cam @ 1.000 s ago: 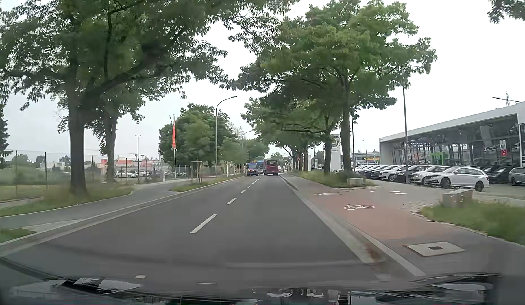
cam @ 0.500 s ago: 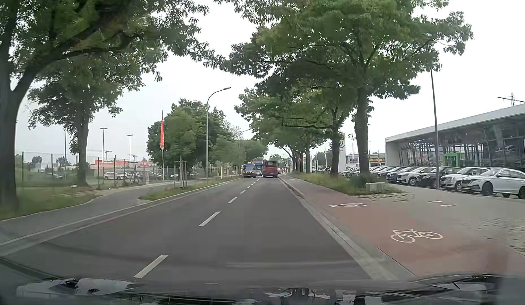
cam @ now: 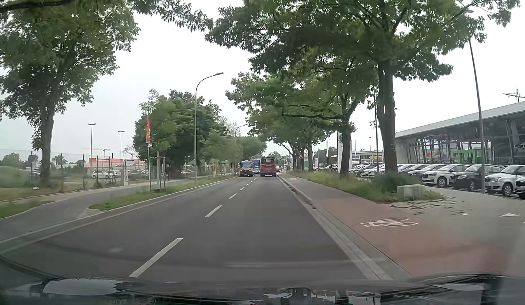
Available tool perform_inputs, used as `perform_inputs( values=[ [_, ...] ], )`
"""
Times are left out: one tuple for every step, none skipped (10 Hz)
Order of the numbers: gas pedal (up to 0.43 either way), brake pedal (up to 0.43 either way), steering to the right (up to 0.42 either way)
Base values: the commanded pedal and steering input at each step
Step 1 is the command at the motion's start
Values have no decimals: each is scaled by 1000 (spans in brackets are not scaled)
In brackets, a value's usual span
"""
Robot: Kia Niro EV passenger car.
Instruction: Follow the waypoints while adhering to traffic rules and regulations
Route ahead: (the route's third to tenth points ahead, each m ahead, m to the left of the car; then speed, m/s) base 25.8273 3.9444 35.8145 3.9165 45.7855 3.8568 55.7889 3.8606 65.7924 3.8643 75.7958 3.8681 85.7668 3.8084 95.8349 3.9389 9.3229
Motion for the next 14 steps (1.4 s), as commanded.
perform_inputs(
  values=[
    [0,0,3],
    [0,0,0],
    [0,0,0],
    [0,0,0],
    [0,0,0],
    [0,0,0],
    [0,0,-1],
    [0,0,0],
    [0,0,0],
    [0,0,-1],
    [0,0,-1],
    [0,0,-2],
    [0,0,-1],
    [0,0,-2]
  ],
)
